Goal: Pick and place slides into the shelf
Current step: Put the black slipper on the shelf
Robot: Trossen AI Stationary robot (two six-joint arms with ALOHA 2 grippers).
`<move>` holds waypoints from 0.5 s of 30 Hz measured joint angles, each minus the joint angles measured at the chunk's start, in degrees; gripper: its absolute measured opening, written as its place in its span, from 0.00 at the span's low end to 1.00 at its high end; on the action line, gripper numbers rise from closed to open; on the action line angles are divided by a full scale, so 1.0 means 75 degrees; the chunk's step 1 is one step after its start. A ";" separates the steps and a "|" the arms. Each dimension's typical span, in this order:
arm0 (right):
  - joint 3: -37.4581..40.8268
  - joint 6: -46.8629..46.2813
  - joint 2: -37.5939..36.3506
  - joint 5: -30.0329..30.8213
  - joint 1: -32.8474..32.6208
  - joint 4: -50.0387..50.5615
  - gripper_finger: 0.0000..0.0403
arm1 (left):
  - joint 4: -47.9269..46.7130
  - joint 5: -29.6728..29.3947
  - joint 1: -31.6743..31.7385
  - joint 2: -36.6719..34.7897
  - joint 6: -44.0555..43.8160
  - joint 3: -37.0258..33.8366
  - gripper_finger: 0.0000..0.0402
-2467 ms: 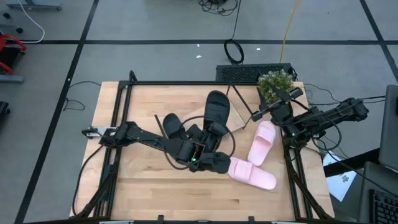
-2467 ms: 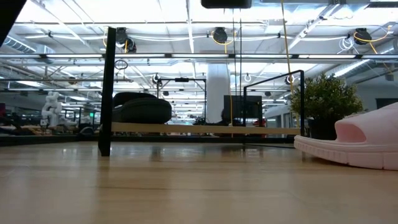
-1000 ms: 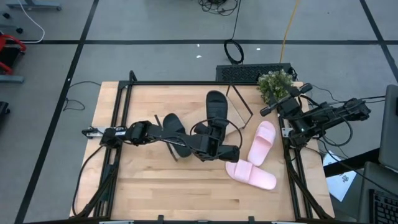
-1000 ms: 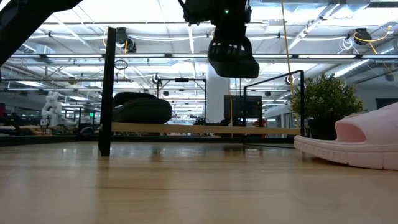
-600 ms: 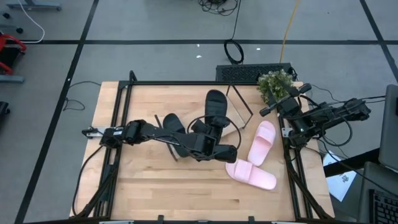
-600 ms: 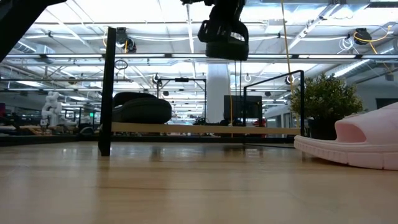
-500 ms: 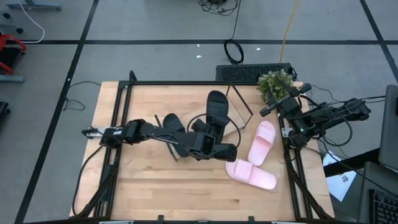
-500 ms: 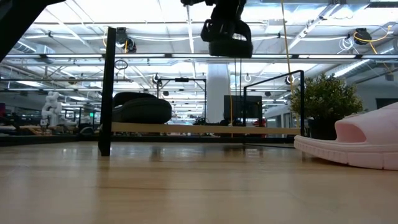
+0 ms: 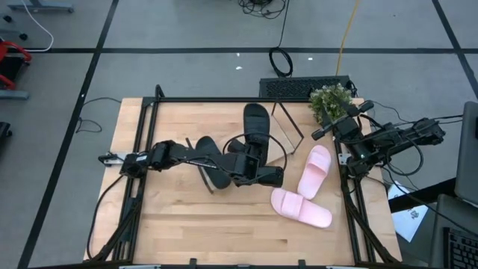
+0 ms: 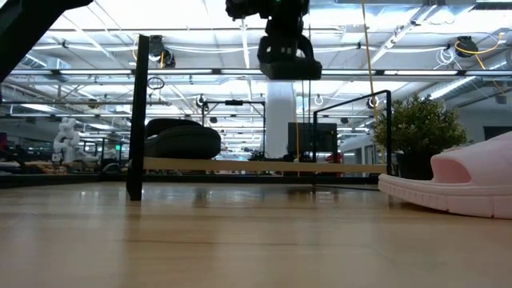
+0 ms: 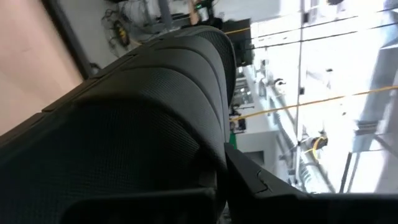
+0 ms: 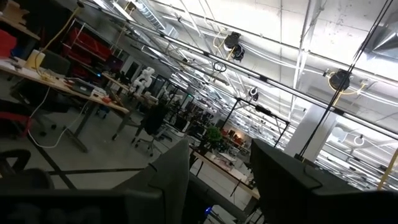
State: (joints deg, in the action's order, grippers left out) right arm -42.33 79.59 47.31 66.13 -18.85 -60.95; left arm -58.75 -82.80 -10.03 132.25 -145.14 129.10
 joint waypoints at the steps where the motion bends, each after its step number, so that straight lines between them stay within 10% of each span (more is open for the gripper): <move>1: 0.0000 0.0000 -0.0002 0.0000 0.0000 0.0000 0.40 | -0.0047 0.0139 0.0021 0.0001 -0.0044 -0.0001 0.01; 15: 0.0000 -0.0096 -0.0047 0.0017 0.0000 0.0169 0.40 | 0.0825 0.0033 0.0056 0.0006 0.0028 -0.0003 0.02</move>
State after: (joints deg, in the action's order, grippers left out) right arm -42.33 78.87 46.95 66.26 -18.85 -59.68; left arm -52.56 -82.55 -9.61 132.29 -144.93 129.08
